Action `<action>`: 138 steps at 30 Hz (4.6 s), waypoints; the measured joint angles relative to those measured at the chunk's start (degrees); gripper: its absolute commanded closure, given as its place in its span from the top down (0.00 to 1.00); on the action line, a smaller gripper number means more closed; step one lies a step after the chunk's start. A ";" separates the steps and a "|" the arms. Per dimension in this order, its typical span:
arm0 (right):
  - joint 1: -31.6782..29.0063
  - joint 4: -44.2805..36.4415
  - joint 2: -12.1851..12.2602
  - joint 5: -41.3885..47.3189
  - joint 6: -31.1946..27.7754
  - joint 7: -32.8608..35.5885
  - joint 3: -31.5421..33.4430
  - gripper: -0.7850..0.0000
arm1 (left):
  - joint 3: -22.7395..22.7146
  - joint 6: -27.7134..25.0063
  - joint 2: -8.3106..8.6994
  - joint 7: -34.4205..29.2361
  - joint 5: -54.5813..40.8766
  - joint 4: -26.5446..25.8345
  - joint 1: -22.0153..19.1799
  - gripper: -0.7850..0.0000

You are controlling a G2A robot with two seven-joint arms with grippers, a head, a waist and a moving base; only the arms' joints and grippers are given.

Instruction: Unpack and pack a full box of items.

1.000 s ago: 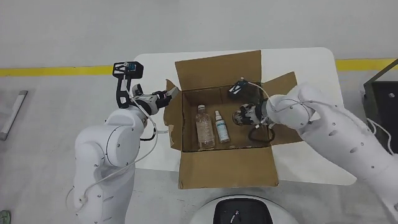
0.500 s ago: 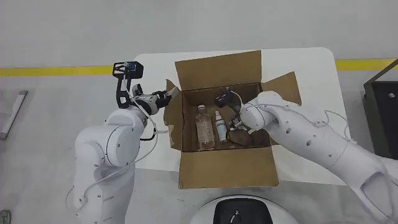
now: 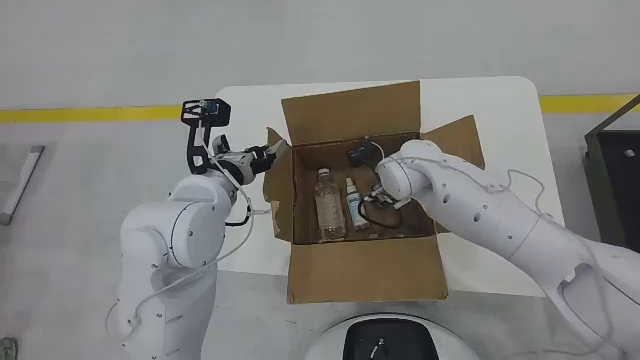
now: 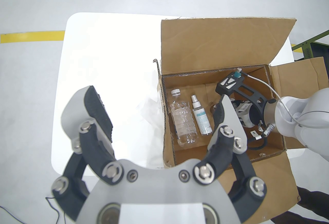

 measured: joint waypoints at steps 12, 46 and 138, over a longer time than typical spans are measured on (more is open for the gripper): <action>-2.10 -7.38 3.18 1.74 -9.23 -5.51 11.15 0.62 | 0.00 0.00 0.00 0.00 0.00 0.00 0.00 1.00; -38.21 -13.25 15.96 51.95 -42.94 3.15 65.26 0.75 | 0.00 0.00 0.00 0.00 0.00 0.00 0.00 1.00; -53.62 -19.32 20.36 26.61 -46.52 -34.04 72.82 0.00 | 0.00 0.00 0.00 0.00 0.00 0.00 0.00 1.00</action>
